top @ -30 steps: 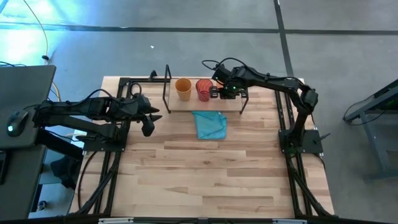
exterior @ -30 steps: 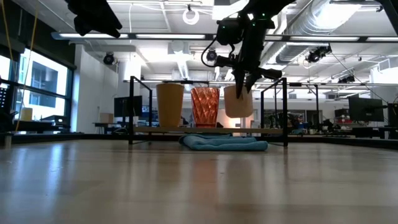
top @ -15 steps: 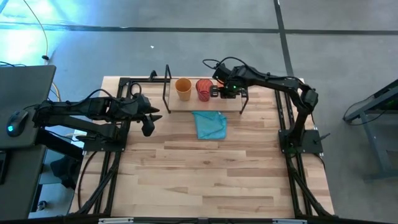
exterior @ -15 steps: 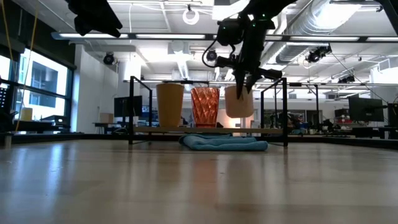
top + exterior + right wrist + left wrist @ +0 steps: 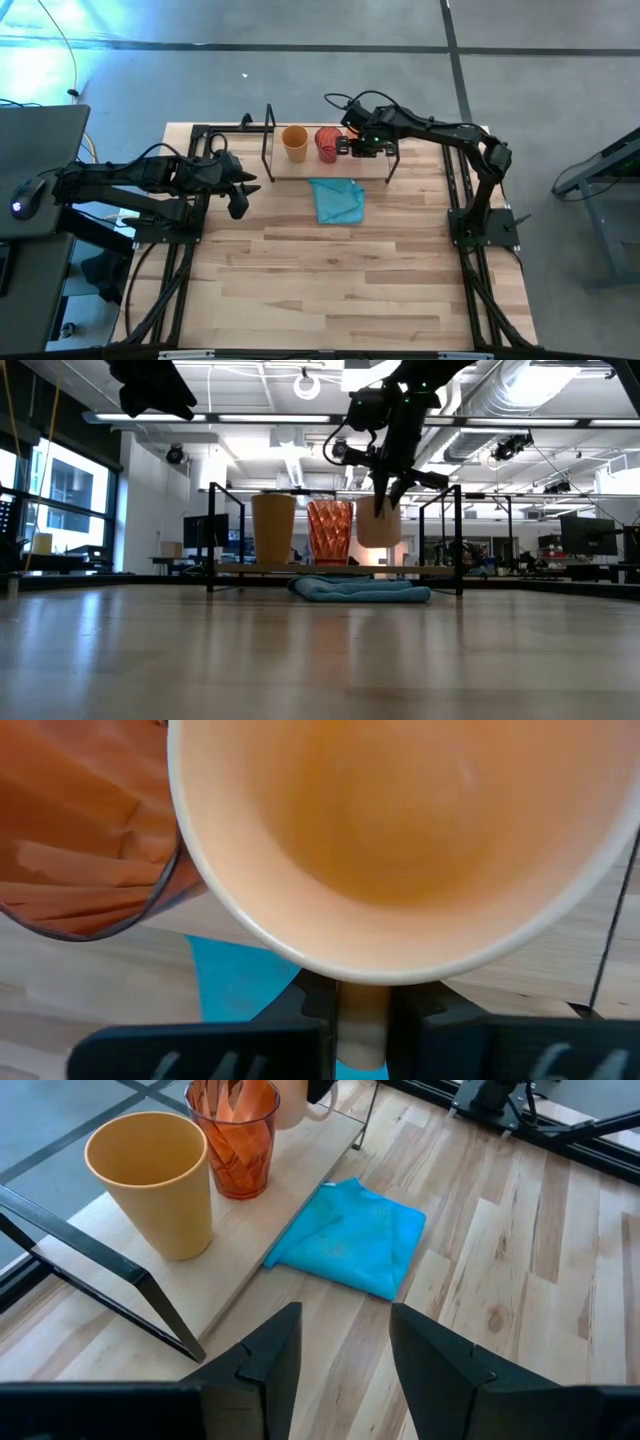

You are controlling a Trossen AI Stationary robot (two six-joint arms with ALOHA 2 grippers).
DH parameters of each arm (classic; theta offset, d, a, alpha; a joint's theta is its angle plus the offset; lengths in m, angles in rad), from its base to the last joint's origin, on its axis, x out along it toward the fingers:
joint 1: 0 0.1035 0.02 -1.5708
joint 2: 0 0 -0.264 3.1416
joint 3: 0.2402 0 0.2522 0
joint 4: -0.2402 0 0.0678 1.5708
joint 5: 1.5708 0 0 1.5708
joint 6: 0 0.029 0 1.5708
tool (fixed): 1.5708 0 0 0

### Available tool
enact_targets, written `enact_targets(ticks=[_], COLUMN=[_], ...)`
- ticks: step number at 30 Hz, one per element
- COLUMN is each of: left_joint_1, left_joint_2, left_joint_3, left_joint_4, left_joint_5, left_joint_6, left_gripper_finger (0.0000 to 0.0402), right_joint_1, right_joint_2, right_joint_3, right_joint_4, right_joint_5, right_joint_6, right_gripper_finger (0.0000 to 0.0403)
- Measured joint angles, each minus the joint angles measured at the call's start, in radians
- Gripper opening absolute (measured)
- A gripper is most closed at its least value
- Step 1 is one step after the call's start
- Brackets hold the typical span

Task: Stack small to large cups/mugs on shelf
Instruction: Put the light orange mug on the shelf

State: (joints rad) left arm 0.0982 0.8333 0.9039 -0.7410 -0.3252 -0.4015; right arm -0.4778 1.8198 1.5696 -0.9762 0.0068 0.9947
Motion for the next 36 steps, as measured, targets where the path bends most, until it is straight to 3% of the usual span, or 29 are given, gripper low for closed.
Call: enact_targets(ticks=[36], left_joint_1=[0.0], left_joint_2=[0.0], left_joint_3=[0.0], left_joint_4=[-0.001], left_joint_5=[0.001], left_joint_6=[-0.001], left_gripper_finger=[0.0143], right_joint_1=[-0.02], right_joint_2=[0.058], right_joint_3=[0.0], right_joint_4=[-0.058], right_joint_5=[-0.037], right_joint_6=[-0.059], right_gripper_finger=[0.002])
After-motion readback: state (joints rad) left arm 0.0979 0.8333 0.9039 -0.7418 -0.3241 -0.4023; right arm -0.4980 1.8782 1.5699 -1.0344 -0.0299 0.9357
